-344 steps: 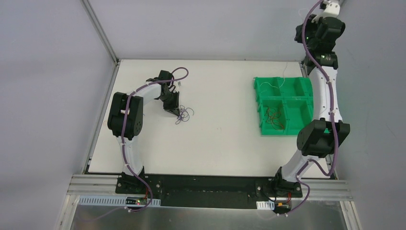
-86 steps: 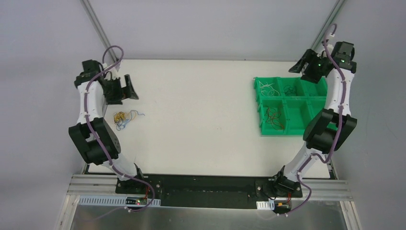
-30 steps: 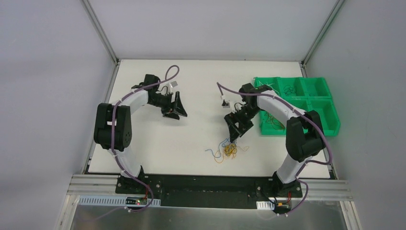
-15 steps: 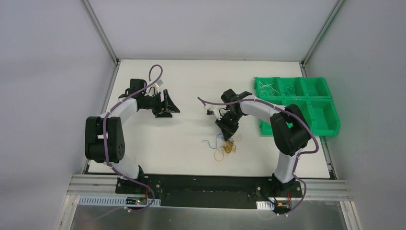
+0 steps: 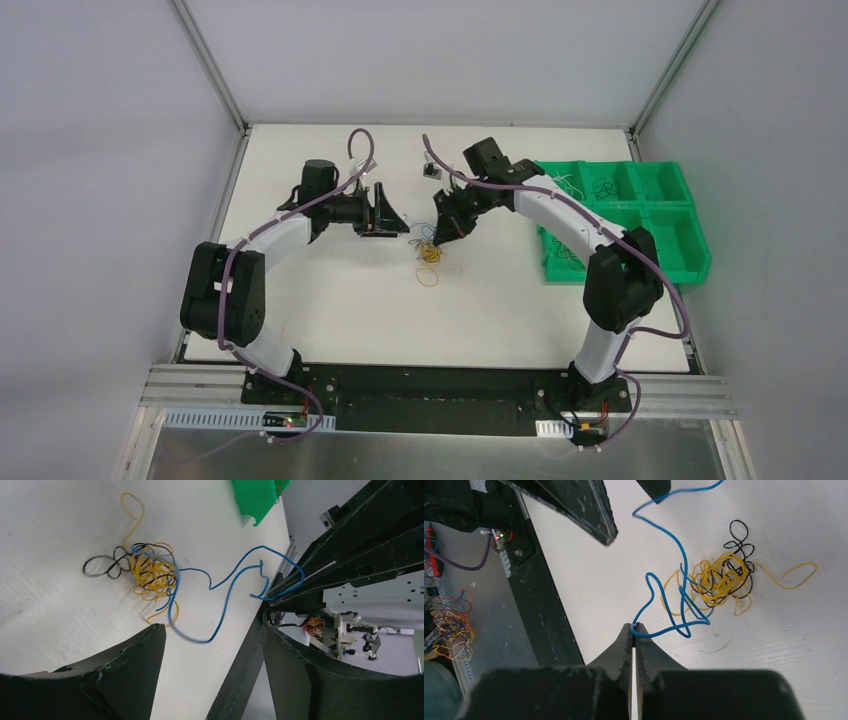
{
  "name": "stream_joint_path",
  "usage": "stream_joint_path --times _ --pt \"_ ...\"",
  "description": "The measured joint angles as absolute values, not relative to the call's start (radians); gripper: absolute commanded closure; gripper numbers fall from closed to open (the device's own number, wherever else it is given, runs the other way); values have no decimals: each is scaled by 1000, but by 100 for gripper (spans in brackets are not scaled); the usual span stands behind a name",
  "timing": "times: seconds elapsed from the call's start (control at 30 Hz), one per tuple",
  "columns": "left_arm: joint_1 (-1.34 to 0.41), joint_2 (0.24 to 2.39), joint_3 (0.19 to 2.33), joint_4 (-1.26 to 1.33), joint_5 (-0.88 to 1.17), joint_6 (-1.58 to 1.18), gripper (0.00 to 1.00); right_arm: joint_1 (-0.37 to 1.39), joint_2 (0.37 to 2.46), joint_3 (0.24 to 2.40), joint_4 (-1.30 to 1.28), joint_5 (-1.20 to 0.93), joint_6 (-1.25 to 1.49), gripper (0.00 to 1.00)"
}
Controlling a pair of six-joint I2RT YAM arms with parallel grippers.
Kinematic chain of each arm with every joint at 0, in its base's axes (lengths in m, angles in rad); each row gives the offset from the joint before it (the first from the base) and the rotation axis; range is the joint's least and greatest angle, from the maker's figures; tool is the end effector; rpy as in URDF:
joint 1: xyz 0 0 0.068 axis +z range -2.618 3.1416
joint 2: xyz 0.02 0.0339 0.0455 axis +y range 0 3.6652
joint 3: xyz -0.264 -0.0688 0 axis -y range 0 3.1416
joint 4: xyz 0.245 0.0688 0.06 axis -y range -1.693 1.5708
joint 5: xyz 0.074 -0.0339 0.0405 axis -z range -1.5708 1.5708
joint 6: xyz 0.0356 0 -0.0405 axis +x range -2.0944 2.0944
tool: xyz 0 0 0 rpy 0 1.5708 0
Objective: Untangle the cables
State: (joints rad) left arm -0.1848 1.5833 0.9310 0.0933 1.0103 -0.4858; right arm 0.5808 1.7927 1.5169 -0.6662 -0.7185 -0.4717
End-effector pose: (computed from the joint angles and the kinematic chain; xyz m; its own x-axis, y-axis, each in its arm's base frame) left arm 0.3220 -0.0909 0.2272 -0.8362 -0.0962 -0.5400 0.4671 0.3909 -0.7931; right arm 0.3127 0.2333 0.2805 -0.2675 -0.5847 -0.7658 -0.9635 0.1697 0.2070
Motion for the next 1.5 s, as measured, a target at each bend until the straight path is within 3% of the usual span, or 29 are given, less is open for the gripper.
stream_joint_path --times 0.3,0.67,0.73,0.83,0.9,1.2,1.23,1.3,1.43,1.5 --pt "-217 1586 925 262 1010 -574 28 578 1790 1547 -658 -747 -364 100" --pt "-74 1592 830 388 933 -705 25 450 1673 1697 -517 -745 -97 100" --pt "-68 1610 830 422 931 -741 23 454 1661 1716 -489 -746 -52 100" --pt "-91 1640 831 476 931 -790 5 463 1659 1747 -460 -745 -1 100" --pt "-122 1666 852 497 930 -823 1 467 1659 1768 -452 -745 26 100" --pt "-277 1807 1066 643 888 -992 1 476 1666 1850 -414 -745 111 100" --pt "-291 1829 1083 658 886 -1008 4 479 1668 1858 -411 -745 117 100" --pt "-321 1873 1105 678 886 -1027 21 487 1670 1872 -401 -742 127 100" --pt "-352 1924 1072 685 899 -1052 74 487 1680 1911 -397 -732 145 100" --pt "-346 1926 1002 687 918 -1054 94 472 1683 1935 -397 -722 156 100"
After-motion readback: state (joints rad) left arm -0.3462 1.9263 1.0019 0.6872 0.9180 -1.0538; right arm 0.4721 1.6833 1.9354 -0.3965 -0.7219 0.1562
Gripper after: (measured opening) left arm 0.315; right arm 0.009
